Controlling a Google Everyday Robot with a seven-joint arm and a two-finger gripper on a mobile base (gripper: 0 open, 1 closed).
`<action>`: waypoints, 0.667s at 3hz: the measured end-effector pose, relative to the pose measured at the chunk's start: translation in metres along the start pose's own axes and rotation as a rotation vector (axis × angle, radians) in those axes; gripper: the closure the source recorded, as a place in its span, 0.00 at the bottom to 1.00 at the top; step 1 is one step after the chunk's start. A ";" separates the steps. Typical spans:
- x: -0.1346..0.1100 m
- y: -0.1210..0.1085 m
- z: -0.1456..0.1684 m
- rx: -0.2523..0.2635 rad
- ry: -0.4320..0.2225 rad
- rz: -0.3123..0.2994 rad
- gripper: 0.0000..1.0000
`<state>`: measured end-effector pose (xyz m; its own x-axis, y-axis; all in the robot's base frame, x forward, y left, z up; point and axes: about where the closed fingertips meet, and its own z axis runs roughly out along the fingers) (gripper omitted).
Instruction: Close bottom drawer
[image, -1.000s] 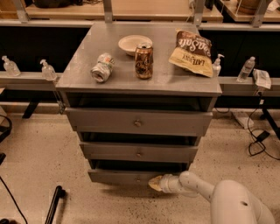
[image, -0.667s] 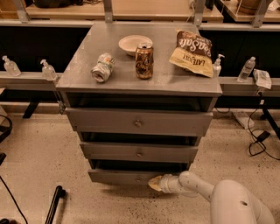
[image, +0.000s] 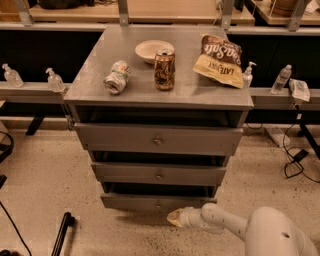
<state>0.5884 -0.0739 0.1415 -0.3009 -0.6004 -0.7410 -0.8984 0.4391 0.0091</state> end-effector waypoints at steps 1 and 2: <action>0.003 0.016 0.011 0.011 0.031 -0.049 1.00; 0.000 0.010 0.022 0.030 0.045 -0.067 1.00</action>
Offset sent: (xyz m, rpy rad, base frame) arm 0.0130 0.0222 -0.0177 -0.1034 -0.0670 0.0154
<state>0.5870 -0.0547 0.1270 -0.2555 -0.6584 -0.7080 -0.9071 0.4166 -0.0601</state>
